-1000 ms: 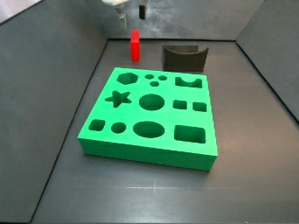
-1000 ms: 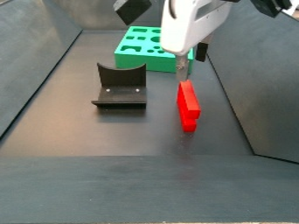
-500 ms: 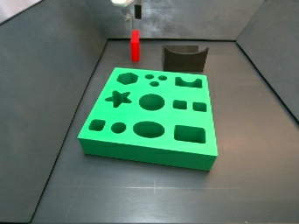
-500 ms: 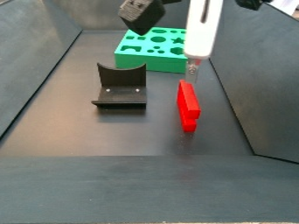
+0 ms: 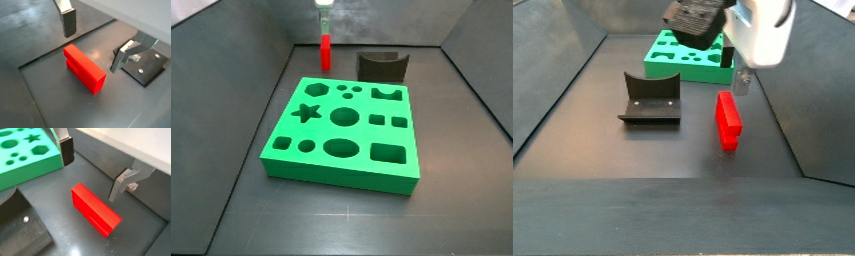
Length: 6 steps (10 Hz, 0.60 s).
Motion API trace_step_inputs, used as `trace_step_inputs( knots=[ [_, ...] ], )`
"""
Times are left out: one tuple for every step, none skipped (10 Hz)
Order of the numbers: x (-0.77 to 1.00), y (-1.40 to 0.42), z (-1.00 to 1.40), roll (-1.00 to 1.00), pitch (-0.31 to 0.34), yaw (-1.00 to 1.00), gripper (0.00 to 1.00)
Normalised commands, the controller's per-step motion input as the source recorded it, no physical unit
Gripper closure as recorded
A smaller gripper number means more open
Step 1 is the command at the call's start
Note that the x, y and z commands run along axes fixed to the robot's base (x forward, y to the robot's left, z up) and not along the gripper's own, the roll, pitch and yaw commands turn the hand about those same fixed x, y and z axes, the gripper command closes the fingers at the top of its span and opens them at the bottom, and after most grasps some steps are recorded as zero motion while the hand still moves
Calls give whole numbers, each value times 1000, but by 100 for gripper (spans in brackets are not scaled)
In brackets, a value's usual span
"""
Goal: Pick up the double-square object. Move up. Rotate the double-square object. Place the double-square object on the fixture. Regrasp the double-square object. Move to above the board. Insert the double-square object.
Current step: Rotate the double-square object.
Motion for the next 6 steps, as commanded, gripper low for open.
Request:
trace_step_inputs(
  knots=[
    [35, 6, -37, 7, -5, 1000, 0],
    [35, 6, -37, 7, -5, 1000, 0],
    [35, 6, -37, 8, -6, 1000, 0],
    [35, 6, -37, 8, -6, 1000, 0],
    [36, 6, -37, 9, -6, 1000, 0],
    [36, 6, -37, 9, -7, 1000, 0]
  ],
)
